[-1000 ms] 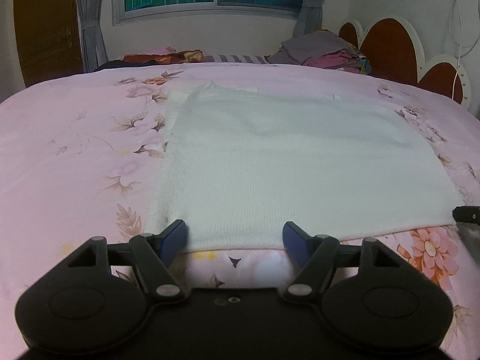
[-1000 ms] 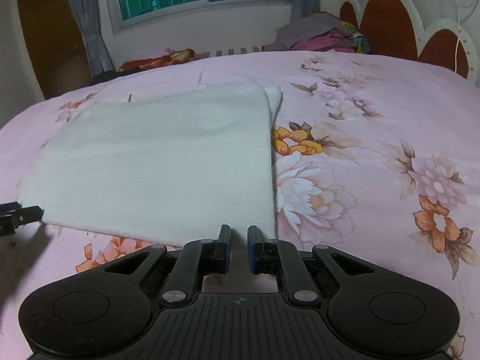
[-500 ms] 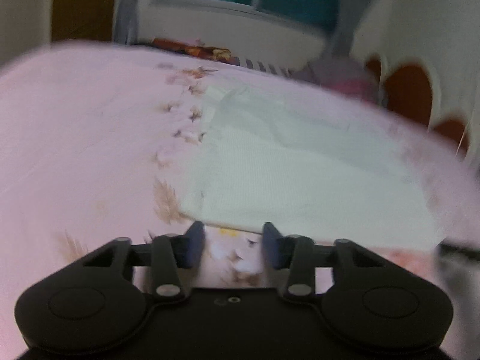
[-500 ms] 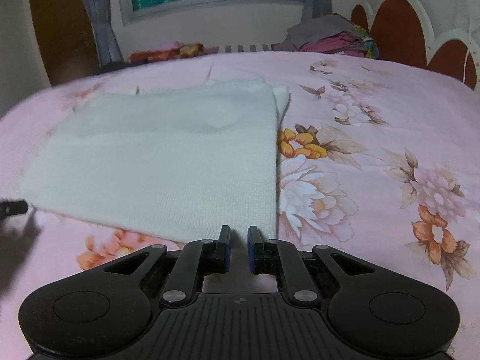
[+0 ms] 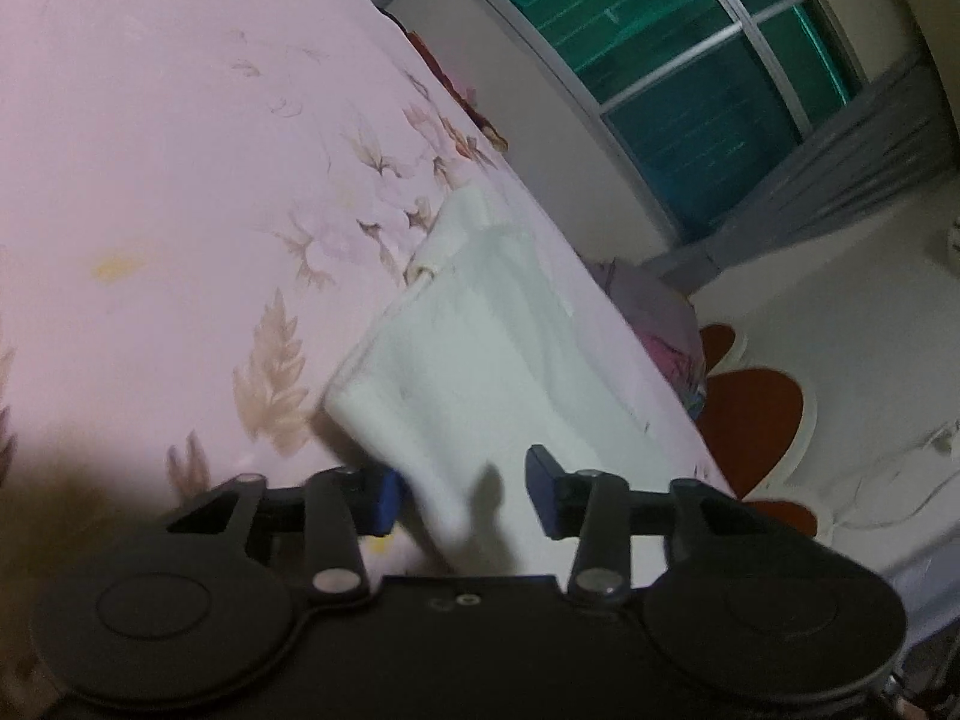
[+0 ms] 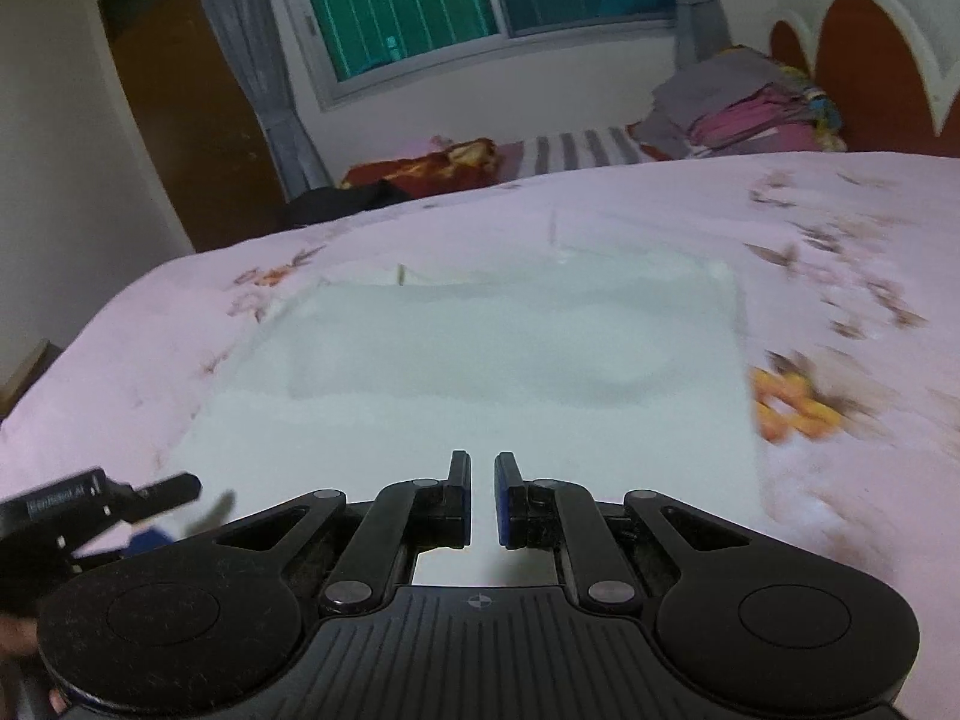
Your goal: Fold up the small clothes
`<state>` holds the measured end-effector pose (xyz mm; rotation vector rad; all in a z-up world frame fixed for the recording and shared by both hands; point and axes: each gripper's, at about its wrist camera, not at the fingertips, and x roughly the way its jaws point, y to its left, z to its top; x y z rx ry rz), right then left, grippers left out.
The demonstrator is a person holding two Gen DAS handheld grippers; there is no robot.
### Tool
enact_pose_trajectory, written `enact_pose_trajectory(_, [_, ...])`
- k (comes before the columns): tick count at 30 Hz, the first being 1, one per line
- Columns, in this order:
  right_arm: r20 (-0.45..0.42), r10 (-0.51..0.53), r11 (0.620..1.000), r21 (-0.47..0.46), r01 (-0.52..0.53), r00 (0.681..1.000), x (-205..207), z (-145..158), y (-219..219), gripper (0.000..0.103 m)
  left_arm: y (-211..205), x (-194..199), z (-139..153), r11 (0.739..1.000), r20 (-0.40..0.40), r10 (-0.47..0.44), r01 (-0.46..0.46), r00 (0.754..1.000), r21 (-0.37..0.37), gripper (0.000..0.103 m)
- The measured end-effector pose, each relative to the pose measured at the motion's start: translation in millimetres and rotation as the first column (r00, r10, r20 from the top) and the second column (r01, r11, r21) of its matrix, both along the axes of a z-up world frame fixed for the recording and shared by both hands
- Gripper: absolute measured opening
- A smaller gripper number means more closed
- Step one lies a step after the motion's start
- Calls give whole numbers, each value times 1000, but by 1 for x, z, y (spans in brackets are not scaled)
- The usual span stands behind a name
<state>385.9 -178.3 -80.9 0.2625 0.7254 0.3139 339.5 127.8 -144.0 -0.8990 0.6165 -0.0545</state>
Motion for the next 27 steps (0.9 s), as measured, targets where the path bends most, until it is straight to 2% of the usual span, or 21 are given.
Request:
enact_pose_trajectory(1, [-5, 5, 1000, 9, -5, 1000, 11, -2, 6, 0, 2, 4, -2, 1000, -2, 5, -5, 1000, -4, 27])
enact_pose_trajectory(3, [-15, 4, 1000, 19, -4, 1000, 28, -6, 14, 0, 6, 11, -5, 1000, -6, 20, -20, 1000, -15, 22])
enact_pose_trajectory(5, [-26, 10, 999, 33, -9, 1000, 43, -11, 23, 0, 8, 16, -5, 999, 0, 33, -33, 999, -27, 22])
enact_pose_trajectory(7, [-31, 17, 999, 39, -16, 999, 56, -14, 31, 0, 10, 20, -5, 997, 7, 52, -52, 999, -56, 30])
enact_pose_trajectory(8, [-33, 21, 999, 41, -19, 999, 61, -16, 34, 0, 10, 22, -6, 996, 17, 52, -50, 999, -71, 31])
enact_pose_trajectory(10, [-38, 27, 999, 46, -26, 999, 69, -20, 40, 0, 8, 28, -4, 998, 18, 35, -34, 999, -52, 30])
enact_pose_trajectory(11, [-42, 29, 998, 48, -27, 999, 72, -23, 42, 0, 7, 31, -4, 999, 15, 26, -26, 1000, -38, 26])
enact_pose_trajectory(12, [-50, 30, 998, 48, -28, 998, 75, -26, 44, 0, 7, 35, -4, 999, 3, 28, -27, 1000, -24, 8])
enact_pose_trajectory(13, [-63, 30, 999, 41, -27, 998, 78, -31, 46, 0, 9, 33, -3, 999, -1, 46, -46, 999, -22, 6])
enact_pose_trajectory(15, [-81, 30, 999, 22, -28, 996, 79, -41, 49, 0, 10, 27, 3, 998, 29, 62, -62, 998, -9, 6])
enact_pose_trajectory(17, [-79, 31, 999, 12, -30, 996, 78, -39, 49, 0, 6, 26, 9, 999, 52, 29, -30, 998, 21, 7])
enact_pose_trajectory(18, [-69, 27, 1000, 5, -27, 997, 77, -35, 50, 0, 6, 26, 8, 999, 45, 29, -30, 999, 29, 14])
enact_pose_trajectory(19, [-46, 24, 1000, 8, -24, 999, 75, -31, 50, 0, 6, 26, 6, 998, 27, 53, -54, 998, 41, 32])
enact_pose_trajectory(20, [-36, 24, 1000, 18, -23, 999, 75, -30, 50, 0, 8, 27, 4, 997, 19, 72, -72, 997, 35, 32])
enact_pose_trajectory(21, [-56, 22, 1000, 18, -21, 998, 77, -34, 51, 0, 10, 27, 1, 996, 18, 84, -84, 996, 15, 30])
enact_pose_trajectory(22, [-84, 22, 1000, 10, -22, 996, 79, -41, 52, 0, 10, 28, 1, 996, 7, 88, -88, 996, 15, 25])
enact_pose_trajectory(23, [-74, 22, 1000, 14, -21, 997, 78, -43, 52, 0, 8, 30, 4, 997, -1, 75, -75, 997, 33, 19])
enact_pose_trajectory(24, [-72, 24, 1000, 12, -23, 997, 78, -43, 52, 0, 8, 32, 7, 997, -7, 59, -59, 998, 56, 6])
enact_pose_trajectory(27, [-83, 32, 999, 17, -31, 996, 79, -42, 49, 0, -2, 32, 27, 988, 28, 23, -27, 999, 151, 7])
